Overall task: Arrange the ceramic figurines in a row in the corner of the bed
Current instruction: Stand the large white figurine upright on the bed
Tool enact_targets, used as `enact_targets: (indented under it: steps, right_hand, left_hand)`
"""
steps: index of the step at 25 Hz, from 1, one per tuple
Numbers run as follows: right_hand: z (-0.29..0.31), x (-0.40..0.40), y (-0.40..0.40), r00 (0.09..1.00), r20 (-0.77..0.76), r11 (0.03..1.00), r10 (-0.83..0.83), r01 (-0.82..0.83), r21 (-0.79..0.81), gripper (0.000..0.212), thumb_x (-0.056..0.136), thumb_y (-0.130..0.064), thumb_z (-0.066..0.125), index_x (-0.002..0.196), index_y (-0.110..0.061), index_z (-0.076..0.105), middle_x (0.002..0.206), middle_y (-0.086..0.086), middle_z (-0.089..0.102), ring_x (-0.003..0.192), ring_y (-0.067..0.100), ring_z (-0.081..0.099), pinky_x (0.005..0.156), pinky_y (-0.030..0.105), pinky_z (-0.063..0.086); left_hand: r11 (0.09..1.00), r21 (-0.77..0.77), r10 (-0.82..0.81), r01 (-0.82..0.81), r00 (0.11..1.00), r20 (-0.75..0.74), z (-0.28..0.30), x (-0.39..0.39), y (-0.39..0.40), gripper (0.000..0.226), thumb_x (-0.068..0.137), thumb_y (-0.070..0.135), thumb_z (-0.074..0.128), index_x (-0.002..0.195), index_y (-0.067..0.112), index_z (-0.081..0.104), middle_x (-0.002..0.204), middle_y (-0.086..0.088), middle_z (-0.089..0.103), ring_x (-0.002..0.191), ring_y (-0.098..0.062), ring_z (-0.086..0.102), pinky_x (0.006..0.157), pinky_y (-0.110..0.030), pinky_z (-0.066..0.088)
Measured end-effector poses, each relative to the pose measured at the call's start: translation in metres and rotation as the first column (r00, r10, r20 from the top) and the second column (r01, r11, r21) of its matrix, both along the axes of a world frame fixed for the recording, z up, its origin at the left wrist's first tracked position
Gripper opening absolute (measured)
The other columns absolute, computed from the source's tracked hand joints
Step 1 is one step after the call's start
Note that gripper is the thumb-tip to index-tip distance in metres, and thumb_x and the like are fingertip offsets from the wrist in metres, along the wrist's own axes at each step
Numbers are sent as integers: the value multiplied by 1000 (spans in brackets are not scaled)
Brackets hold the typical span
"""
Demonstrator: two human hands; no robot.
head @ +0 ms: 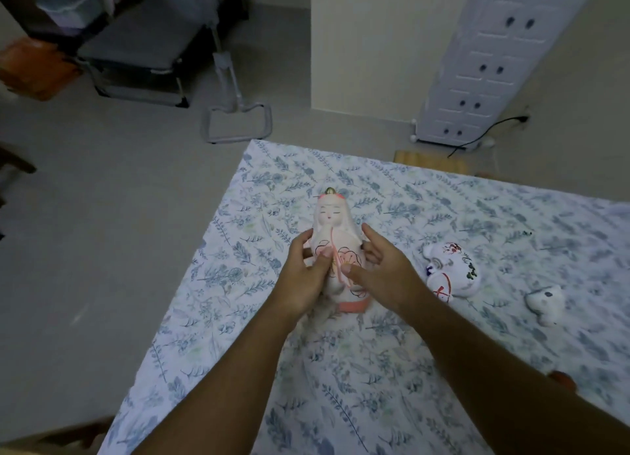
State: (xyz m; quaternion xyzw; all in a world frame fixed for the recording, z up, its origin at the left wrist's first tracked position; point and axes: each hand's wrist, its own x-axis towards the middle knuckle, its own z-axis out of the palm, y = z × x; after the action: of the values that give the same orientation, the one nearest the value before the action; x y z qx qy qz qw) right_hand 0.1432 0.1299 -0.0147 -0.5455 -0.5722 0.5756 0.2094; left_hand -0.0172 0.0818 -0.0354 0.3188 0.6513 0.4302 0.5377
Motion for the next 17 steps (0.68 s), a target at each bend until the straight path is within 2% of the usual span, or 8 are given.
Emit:
enact_targets:
  steps: [3,5,7,9,12,17]
  right_hand:
    - [4,7,11,996,-71,996,-47,51,66,82,86,5,72,154,-17,31,119,-18,59,83,-29,58,65,0,46]
    - [3,11,15,993,-99,991,-70,80,103,79,87,6,71,148,-30,36,113,-23,57,82,-31,57,62,3,49]
    - [1,13,19,991,-114,986,-65,82,145,72,87,8,69,125,-48,44,106,-29,57,83,-28,60,59,7,52]
    - [-2,14,23,993,-102,978,-64,82,191,74,86,7,71,116,-56,46,109,-31,62,93,-22,62,69,14,58]
    - [-7,11,26,991,-100,966,-87,108,236,78,83,1,75,121,-62,48,121,-28,65,114,-8,62,93,31,58]
    - [-13,4,27,985,-140,960,-97,130,249,82,82,2,75,121,-65,48,123,-30,65,122,-1,59,100,39,55]
  left_hand:
    - [992,112,-56,57,998,-19,3,2,22,50,97,34,63,142,36,42,135,1,57,113,-18,68,89,-50,61]
    - [983,160,-89,91,996,-18,4,3,31,54,98,30,64,146,37,41,136,3,59,117,-18,67,90,-48,61]
    - [972,202,-122,124,992,-24,2,3,38,55,98,28,64,146,40,42,136,10,61,120,-17,65,91,-47,60]
    - [961,235,-139,147,989,-51,3,3,43,53,98,26,65,145,40,45,134,15,62,121,-12,63,92,-46,60]
    - [954,258,-141,154,988,-68,4,2,48,54,97,22,65,145,38,45,133,19,61,121,-6,61,93,-41,60]
    - [946,275,-144,171,983,-117,0,-3,49,54,97,24,66,145,39,45,135,21,59,126,-6,58,96,-39,59]
